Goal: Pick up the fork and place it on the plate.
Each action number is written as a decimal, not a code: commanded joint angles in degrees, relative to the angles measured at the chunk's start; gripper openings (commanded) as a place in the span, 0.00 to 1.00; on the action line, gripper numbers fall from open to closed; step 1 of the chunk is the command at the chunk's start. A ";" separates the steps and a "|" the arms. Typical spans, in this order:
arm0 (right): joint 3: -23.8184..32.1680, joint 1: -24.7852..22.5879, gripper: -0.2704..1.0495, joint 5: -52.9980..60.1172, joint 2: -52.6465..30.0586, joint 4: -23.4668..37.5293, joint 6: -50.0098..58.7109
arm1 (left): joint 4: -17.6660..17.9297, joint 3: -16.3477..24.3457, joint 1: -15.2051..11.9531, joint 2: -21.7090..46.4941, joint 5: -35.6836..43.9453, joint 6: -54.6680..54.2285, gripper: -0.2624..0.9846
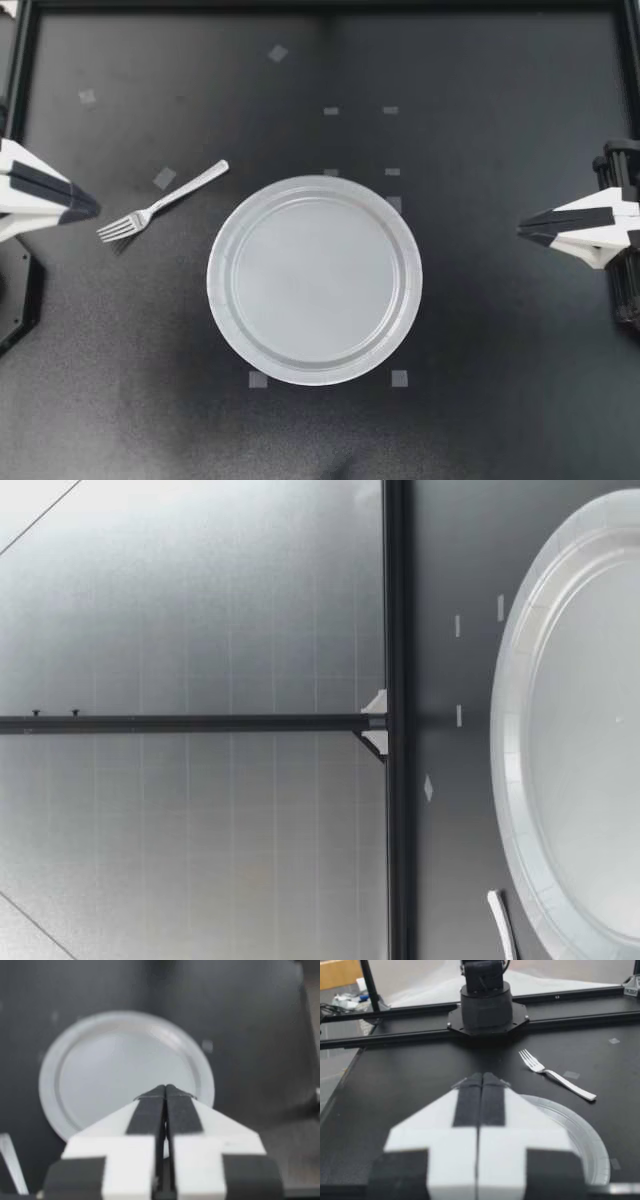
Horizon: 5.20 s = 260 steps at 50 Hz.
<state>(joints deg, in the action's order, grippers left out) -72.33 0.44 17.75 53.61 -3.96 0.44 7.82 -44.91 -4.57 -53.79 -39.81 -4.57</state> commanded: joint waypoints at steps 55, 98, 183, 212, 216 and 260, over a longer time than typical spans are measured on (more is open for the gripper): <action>-1.23 0.18 0.14 0.53 -0.18 -1.49 0.26 | -16.08 -3.78 -6.15 19.60 -12.83 -15.12 0.62; -3.43 0.18 0.14 1.85 -0.18 -1.41 5.98 | -17.49 -6.86 -16.08 43.07 5.54 -7.38 0.62; -3.43 0.18 0.14 1.85 -0.18 -1.41 7.12 | -17.05 -10.20 -16.26 47.99 14.33 -7.56 0.22; 2.64 5.10 0.15 -2.29 -2.37 2.81 -8.17 | -7.65 -6.42 -15.56 31.64 21.80 -7.29 0.20; 4.66 7.82 0.17 -4.39 -3.78 3.69 -15.91 | -4.75 -6.77 -14.68 29.62 23.47 -7.38 0.20; 18.54 14.06 0.73 30.06 -36.47 4.22 -96.94 | 48.69 4.22 1.58 28.21 35.33 -8.09 0.20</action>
<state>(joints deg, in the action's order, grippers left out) -56.60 14.06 42.45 19.42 0.53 -92.81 54.23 -43.15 -3.16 -25.66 -4.75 -12.83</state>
